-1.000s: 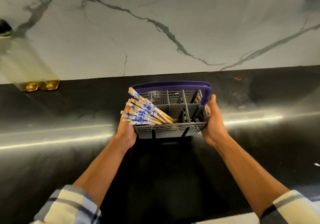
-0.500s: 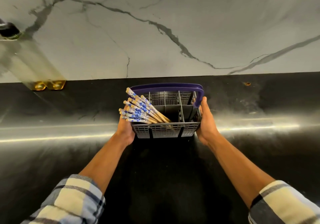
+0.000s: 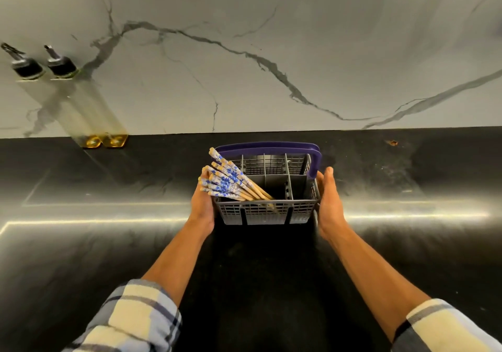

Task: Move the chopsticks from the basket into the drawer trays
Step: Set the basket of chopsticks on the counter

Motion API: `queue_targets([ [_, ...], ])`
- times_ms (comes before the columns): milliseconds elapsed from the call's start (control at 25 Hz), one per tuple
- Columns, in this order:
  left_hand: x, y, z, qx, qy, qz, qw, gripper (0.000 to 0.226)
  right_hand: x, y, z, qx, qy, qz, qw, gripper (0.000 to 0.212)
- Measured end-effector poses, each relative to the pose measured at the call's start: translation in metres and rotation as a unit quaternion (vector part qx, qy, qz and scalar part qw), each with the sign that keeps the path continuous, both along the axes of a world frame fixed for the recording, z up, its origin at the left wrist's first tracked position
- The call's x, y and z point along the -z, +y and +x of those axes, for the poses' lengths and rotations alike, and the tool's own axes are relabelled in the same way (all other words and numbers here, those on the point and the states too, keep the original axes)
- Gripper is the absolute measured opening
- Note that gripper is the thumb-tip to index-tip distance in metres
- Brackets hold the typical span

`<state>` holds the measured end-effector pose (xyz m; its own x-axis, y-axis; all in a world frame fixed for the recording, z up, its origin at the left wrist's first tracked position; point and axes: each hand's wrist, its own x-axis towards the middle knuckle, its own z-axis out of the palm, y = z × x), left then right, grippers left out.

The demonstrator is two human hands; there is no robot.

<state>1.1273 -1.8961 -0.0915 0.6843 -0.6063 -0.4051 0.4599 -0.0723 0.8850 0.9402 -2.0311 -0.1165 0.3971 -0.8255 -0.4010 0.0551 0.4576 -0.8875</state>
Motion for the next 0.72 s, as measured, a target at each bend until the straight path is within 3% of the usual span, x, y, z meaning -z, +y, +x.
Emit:
queue_targets([
  [80,0.001,0.014,-0.005,-0.014,-0.056,0.012,0.998,0.035,0.002,0.008,-0.01,0.007,0.027,-0.037,0.999,0.051],
  [200,0.009,0.042,-0.029,0.0,-0.101,0.019,0.995,0.031,0.016,0.02,-0.031,-0.008,0.062,-0.082,0.995,0.073],
  [280,0.011,0.056,-0.046,-0.003,-0.097,0.023,0.995,0.028,0.022,0.028,-0.04,-0.021,0.048,-0.091,0.994,0.064],
  [360,0.015,0.067,-0.056,-0.001,-0.084,0.035,0.996,0.039,0.021,0.04,-0.044,-0.029,0.038,-0.091,0.995,0.057],
  [480,0.02,0.085,-0.064,0.014,-0.091,0.05,0.995,0.058,0.019,0.065,-0.056,-0.023,0.044,-0.1,0.994,0.066],
  [600,0.026,0.116,-0.089,0.093,-0.157,0.04,0.982,0.063,0.018,0.109,-0.082,-0.005,0.064,-0.133,0.989,0.085],
  [720,0.036,0.154,-0.121,0.19,-0.221,0.03,0.956,0.065,0.021,0.159,-0.107,0.0,0.059,-0.163,0.985,0.088],
])
